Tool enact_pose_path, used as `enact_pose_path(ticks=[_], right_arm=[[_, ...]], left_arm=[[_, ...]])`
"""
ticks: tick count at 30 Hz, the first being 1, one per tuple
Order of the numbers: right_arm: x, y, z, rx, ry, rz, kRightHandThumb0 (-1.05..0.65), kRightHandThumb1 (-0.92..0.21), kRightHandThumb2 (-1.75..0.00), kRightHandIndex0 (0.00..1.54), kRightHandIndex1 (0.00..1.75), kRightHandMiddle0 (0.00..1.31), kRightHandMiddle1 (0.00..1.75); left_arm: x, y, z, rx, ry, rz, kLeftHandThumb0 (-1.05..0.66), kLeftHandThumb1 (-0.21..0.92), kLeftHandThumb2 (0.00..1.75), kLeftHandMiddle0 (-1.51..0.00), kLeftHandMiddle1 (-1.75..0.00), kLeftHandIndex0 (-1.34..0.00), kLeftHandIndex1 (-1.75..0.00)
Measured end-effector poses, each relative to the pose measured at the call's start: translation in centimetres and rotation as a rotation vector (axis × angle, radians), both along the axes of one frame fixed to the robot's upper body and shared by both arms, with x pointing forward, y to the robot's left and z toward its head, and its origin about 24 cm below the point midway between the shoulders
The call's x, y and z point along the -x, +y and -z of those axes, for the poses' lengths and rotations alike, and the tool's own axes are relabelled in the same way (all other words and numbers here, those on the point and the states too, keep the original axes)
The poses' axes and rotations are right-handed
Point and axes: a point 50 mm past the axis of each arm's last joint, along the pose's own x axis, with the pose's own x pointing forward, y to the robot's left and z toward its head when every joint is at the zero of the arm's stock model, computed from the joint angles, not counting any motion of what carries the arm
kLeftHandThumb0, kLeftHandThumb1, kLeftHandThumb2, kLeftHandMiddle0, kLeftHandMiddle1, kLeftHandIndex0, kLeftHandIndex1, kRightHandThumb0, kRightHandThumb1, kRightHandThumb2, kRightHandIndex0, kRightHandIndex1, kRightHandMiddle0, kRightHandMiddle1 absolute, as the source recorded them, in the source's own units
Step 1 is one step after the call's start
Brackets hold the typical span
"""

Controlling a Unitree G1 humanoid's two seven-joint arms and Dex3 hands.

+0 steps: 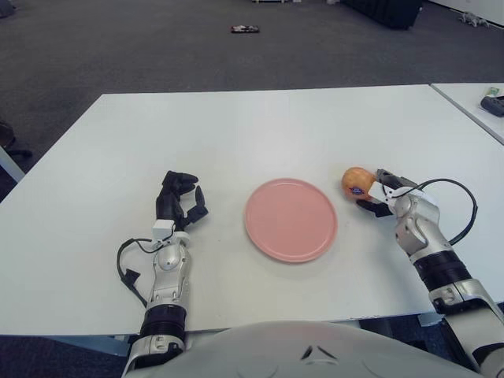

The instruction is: Put the apple into the plate.

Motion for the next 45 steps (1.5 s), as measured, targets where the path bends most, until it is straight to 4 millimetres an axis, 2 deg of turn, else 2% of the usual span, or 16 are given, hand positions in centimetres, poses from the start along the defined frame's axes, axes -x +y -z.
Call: enact_pose_path(ticks=[17,34,39,45], right_arm=[[-0.2,0.2,0.3,0.05,0.017,-0.037,-1.05,-0.72,-0.52,0.0,0.0,0.0,0.0],[0.9,0.4,0.0,0.035,-0.028,-0.043,-1.05,-0.7,-0.5,0.0,0.0,0.0,0.0],[1.3,0.5,-0.3,0.013,-0.051,-0.043,-1.05,-0.69,-0.5,0.0,0.0,0.0,0.0],[2.5,1.3,-1.6,-0.061,-0.112,-0.074,-1.05,-0.68,-0.49,0.0,0.0,0.0,0.0]], left_arm=[[0.0,0.1,0.2,0.02,0.001,-0.004,-0.44,0.43,1.19,-0.81,-1.75,-0.52,-1.75],[0.0,0.1,0.1,0.021,0.001,-0.004,-0.44,0.43,1.18,-0.81,-1.75,-0.52,-1.75],[0.0,0.1,0.1,0.022,0.0,-0.006,-0.44,0.43,1.19,-0.81,-1.75,-0.52,-1.75],[0.0,0.1,0.1,0.026,-0.003,-0.008,-0.44,0.42,1.2,-0.81,-1.75,-0.52,-1.75]])
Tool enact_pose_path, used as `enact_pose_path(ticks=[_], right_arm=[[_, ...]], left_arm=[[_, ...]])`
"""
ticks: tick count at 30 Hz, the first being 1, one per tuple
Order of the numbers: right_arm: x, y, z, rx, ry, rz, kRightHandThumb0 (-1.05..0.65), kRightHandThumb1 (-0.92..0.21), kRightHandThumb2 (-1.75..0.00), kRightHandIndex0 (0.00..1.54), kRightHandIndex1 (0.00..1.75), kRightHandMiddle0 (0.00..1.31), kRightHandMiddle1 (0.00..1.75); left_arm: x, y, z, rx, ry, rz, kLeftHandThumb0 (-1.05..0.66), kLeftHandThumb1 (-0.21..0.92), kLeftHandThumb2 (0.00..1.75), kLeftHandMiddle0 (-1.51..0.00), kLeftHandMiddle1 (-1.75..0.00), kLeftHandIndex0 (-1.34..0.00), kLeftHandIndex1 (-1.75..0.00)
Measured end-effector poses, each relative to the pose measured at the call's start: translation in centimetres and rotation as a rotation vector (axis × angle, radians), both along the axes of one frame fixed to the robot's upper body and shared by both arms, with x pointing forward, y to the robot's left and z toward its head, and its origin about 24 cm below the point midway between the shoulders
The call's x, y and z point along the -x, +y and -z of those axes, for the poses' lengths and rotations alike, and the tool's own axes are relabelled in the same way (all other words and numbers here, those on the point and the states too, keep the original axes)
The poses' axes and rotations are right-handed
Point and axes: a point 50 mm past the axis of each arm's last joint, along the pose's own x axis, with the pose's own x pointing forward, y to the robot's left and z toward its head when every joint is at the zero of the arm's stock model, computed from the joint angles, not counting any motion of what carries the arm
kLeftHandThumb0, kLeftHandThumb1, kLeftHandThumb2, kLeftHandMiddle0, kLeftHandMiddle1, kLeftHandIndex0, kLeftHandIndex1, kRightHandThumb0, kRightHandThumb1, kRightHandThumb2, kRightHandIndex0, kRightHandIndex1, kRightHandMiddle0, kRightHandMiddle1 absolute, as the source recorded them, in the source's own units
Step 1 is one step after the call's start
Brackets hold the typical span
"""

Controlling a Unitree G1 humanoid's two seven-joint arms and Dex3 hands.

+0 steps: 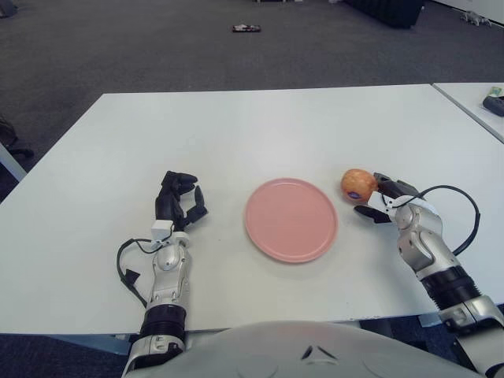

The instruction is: Put the apple into the plate.

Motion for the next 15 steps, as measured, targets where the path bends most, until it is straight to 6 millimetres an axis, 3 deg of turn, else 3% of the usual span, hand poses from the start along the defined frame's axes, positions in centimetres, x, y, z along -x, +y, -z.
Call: enact_pose_path(ticks=[15], right_arm=[[0.7,0.7,-1.9,-0.095,-0.165,-0.026,-1.05,-0.58,-0.54,0.0,0.0,0.0,0.0]], left_arm=[[0.0,0.0,0.0,-0.005,0.002,0.005,-0.45,0.41,1.21,-0.83,-1.75,-0.53,-1.75]])
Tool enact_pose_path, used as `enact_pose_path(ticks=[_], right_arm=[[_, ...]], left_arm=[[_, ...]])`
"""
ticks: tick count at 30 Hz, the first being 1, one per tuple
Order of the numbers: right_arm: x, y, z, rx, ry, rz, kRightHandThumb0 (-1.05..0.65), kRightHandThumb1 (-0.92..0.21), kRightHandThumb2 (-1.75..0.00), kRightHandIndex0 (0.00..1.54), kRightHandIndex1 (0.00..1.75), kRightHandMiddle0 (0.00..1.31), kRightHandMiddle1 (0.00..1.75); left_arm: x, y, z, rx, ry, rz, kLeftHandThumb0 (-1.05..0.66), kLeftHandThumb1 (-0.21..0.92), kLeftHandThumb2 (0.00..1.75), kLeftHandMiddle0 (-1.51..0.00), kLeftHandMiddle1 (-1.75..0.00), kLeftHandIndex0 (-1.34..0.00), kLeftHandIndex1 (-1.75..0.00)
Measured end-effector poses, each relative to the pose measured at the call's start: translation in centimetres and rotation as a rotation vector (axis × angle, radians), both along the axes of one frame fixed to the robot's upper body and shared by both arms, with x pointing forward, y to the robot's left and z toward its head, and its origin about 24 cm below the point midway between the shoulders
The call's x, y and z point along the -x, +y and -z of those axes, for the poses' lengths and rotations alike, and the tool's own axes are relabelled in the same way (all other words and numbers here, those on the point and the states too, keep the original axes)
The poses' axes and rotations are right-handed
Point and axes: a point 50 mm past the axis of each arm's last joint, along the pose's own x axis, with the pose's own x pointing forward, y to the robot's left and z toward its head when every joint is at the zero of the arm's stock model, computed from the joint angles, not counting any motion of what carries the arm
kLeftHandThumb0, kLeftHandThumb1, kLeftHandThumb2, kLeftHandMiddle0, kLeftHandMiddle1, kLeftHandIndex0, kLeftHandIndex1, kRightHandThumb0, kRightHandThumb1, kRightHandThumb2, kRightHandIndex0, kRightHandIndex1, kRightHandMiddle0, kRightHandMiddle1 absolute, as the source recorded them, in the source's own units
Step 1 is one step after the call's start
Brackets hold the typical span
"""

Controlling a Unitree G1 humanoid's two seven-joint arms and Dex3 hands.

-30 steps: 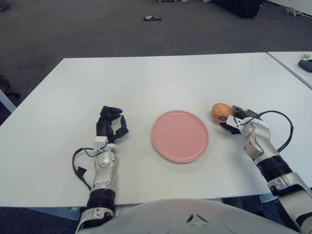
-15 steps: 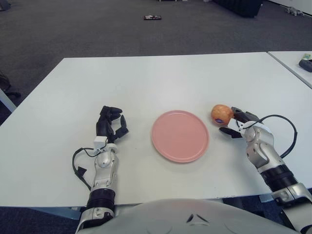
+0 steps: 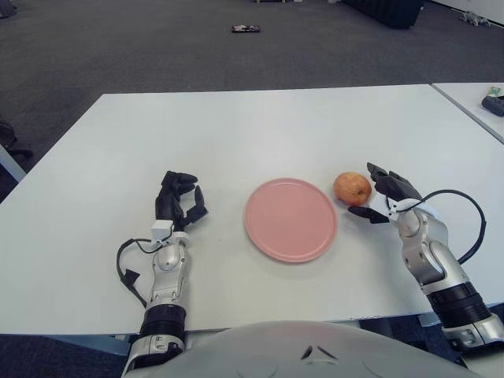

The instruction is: Put the apple into the plate.

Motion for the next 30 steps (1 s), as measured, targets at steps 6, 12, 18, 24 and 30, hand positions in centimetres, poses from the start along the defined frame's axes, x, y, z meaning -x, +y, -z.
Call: enact_pose_path(ticks=[6,12,18,24,30], right_arm=[[0.1,0.2,-0.5,-0.006,-0.028,-0.008,-1.0,-0.51,-0.62,0.0,0.0,0.0,0.0],[0.2,0.5,-0.8,-0.013,-0.049,-0.013,-0.92,-0.39,-0.75,0.0,0.0,0.0,0.0],[0.2,0.8,-1.1,-0.019,-0.074,-0.006,-0.87,-0.32,-0.82,0.0,0.0,0.0,0.0],[0.2,1.1,-1.3,-0.027,-0.09,-0.016,-0.94,-0.34,-0.82,0.0,0.0,0.0,0.0],[0.1,1.6,-1.4,-0.025,-0.101,-0.059,-0.98,-0.38,-0.79,0.0,0.0,0.0,0.0]], left_arm=[[0.0,0.0,0.0,-0.003,0.001,0.002,-0.45,0.41,1.21,-0.83,-1.75,-0.53,-1.75],[0.0,0.0,0.0,-0.003,0.0,0.002,-0.45,0.41,1.21,-0.84,-1.75,-0.53,-1.75],[0.0,0.0,0.0,-0.001,0.0,0.001,-0.45,0.41,1.21,-0.84,-1.75,-0.53,-1.75],[0.0,0.0,0.0,-0.001,0.0,0.001,-0.45,0.41,1.22,-0.86,-1.75,-0.54,-1.75],[0.0,0.0,0.0,-0.004,0.001,0.002,-0.45,0.41,1.22,-0.87,-1.75,-0.54,-1.75]])
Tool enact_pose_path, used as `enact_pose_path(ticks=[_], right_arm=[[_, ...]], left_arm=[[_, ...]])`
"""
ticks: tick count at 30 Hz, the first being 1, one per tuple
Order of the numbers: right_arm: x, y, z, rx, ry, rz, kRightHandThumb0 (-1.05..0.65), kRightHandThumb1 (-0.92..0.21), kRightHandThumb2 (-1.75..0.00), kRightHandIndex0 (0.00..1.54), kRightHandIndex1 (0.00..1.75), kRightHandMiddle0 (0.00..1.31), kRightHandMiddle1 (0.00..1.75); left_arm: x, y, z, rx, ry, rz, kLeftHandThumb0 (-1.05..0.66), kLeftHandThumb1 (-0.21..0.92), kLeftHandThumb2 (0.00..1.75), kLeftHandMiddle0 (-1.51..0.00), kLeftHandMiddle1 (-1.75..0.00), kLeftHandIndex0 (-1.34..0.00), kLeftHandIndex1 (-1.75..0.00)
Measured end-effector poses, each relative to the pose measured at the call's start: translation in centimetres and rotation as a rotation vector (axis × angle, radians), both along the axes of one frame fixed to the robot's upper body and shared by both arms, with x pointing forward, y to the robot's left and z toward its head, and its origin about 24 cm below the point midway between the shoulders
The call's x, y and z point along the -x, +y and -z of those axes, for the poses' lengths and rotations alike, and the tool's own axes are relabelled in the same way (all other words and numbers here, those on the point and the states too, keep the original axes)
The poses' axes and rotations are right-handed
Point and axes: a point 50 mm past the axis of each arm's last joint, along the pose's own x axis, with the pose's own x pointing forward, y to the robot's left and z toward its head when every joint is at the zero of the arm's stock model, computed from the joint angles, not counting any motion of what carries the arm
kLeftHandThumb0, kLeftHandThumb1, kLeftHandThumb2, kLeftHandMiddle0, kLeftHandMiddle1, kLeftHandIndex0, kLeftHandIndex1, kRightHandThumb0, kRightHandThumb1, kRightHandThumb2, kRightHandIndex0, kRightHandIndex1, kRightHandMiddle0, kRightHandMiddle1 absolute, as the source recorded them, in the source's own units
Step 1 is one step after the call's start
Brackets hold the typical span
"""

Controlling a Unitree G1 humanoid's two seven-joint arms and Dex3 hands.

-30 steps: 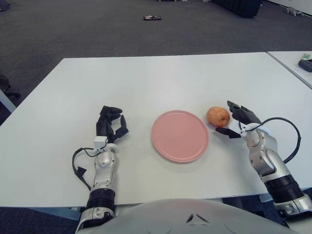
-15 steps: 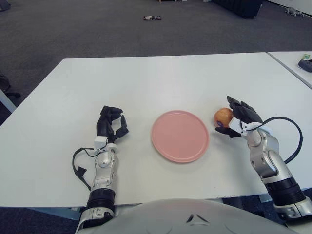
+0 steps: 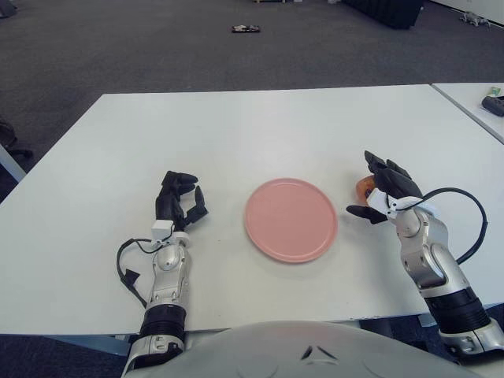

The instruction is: Put the apple into the plate.

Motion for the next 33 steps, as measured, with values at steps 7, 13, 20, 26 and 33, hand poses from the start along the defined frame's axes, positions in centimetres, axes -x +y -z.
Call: enact_pose_path(ticks=[7,13,20,26,33], right_arm=[[-0.6,1.0,0.0,0.003,0.01,-0.066,-1.04,-0.51,-0.67,0.0,0.0,0.0,0.0],[-1.4,1.3,0.3,0.016,0.028,-0.089,-1.05,-0.58,-0.62,0.0,0.0,0.0,0.0],[-1.7,1.0,1.4,0.027,0.074,-0.083,-1.05,-0.6,-0.6,0.0,0.0,0.0,0.0],[-1.8,0.6,1.9,0.03,0.1,-0.054,-1.05,-0.61,-0.59,0.0,0.0,0.0,0.0],[-2.0,0.5,1.9,0.026,0.108,-0.022,-1.05,-0.59,-0.58,0.0,0.0,0.0,0.0]], left_arm=[[0.0,0.0,0.0,-0.001,0.001,0.001,-0.45,0.41,1.21,-0.85,-1.75,-0.53,-1.75],[0.0,-0.1,0.0,-0.013,0.003,-0.003,-0.45,0.41,1.21,-0.84,-1.75,-0.53,-1.75],[0.0,0.0,0.0,-0.02,0.007,-0.008,-0.45,0.41,1.21,-0.84,-1.75,-0.53,-1.75],[0.1,0.0,0.0,-0.018,0.006,-0.01,-0.44,0.42,1.21,-0.84,-1.75,-0.53,-1.75],[0.1,0.0,0.0,-0.018,0.006,-0.01,-0.44,0.42,1.21,-0.84,-1.75,-0.53,-1.75]])
